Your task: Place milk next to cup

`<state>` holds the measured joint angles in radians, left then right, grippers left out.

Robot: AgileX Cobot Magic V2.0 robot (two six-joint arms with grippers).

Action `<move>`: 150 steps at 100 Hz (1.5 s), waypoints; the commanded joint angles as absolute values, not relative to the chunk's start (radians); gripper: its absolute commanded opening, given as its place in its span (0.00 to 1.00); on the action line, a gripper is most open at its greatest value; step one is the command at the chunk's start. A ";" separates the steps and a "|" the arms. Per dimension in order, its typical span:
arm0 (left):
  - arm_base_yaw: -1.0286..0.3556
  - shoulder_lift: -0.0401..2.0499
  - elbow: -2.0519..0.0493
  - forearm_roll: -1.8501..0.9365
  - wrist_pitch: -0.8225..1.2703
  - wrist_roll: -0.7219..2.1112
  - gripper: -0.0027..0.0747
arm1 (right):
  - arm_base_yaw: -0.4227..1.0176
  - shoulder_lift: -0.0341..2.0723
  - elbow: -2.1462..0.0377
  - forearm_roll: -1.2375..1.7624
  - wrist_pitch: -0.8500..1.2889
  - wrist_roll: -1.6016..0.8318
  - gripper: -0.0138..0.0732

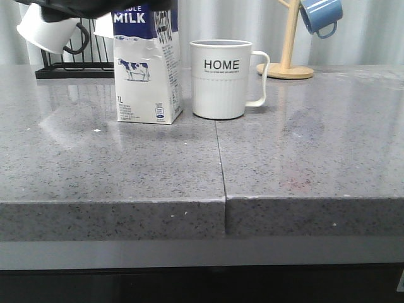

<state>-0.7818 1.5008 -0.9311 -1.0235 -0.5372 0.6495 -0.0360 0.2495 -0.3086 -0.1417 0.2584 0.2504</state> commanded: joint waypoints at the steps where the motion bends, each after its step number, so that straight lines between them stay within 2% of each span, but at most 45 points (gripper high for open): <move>1: -0.787 1.395 -0.903 -0.977 -0.564 0.645 0.92 | -0.043 0.255 -0.335 -0.148 0.184 0.249 0.08; 31: -0.713 1.130 -0.797 -0.786 -0.260 0.607 0.90 | -0.043 0.255 -0.335 -0.148 0.184 0.249 0.08; 59: -0.438 0.933 -0.710 -0.436 -0.227 0.301 0.90 | -0.043 0.255 -0.335 -0.148 0.184 0.249 0.08; 81: -0.254 0.807 -0.634 -0.206 -0.105 0.062 0.90 | -0.043 0.255 -0.335 -0.148 0.184 0.249 0.08; 106: -0.217 0.613 -0.518 0.000 -0.013 -0.107 0.90 | -0.043 0.255 -0.335 -0.148 0.184 0.249 0.08; 123: -0.217 0.459 -0.435 0.000 0.018 -0.140 0.90 | -0.043 0.255 -0.335 -0.148 0.184 0.249 0.08; 137: -0.217 0.350 -0.393 0.000 0.044 -0.140 0.78 | -0.043 0.255 -0.335 -0.148 0.184 0.249 0.08; 144: -0.217 0.311 -0.375 0.000 0.042 -0.140 0.65 | -0.043 0.255 -0.335 -0.148 0.184 0.249 0.08; 150: -0.217 0.294 -0.365 0.000 0.042 -0.140 0.46 | -0.043 0.255 -0.335 -0.148 0.184 0.249 0.08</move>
<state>-0.2184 0.3130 -0.3501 0.0000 0.1132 -0.1264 -0.0360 0.2495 -0.3086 -0.1417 0.2584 0.2504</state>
